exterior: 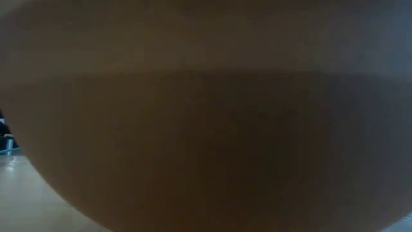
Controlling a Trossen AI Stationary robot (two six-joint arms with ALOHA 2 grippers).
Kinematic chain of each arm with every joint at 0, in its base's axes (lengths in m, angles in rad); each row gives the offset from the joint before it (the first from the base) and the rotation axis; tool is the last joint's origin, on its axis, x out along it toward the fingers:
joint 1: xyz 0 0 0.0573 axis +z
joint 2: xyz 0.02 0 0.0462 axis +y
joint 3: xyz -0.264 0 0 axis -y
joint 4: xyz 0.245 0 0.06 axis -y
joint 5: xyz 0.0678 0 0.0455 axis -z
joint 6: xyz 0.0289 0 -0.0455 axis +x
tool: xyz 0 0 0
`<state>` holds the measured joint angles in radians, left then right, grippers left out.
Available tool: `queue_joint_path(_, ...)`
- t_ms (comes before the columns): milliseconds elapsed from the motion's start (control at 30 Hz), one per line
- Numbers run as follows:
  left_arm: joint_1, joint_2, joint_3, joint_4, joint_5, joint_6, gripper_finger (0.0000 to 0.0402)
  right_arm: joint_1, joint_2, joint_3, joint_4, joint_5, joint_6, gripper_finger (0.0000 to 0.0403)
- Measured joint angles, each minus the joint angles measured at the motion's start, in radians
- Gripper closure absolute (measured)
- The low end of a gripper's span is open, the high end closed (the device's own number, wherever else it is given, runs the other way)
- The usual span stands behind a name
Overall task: Set table place
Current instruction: Move the light orange plate to the center of the table
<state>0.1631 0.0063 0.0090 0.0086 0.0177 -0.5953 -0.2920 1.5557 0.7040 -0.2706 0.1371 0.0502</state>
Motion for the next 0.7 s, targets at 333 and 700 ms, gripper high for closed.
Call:
queue_joint_path(333,0.000,0.000,0.000,0.000,0.000,0.000,0.0376,0.014,0.043,0.005,0.054,0.093,-0.016,0.0383)
queue_joint_path(700,0.000,0.000,0.000,0.000,0.000,0.000,0.0395,0.194,0.001,0.262,-0.181,0.205,-0.057,0.0394)
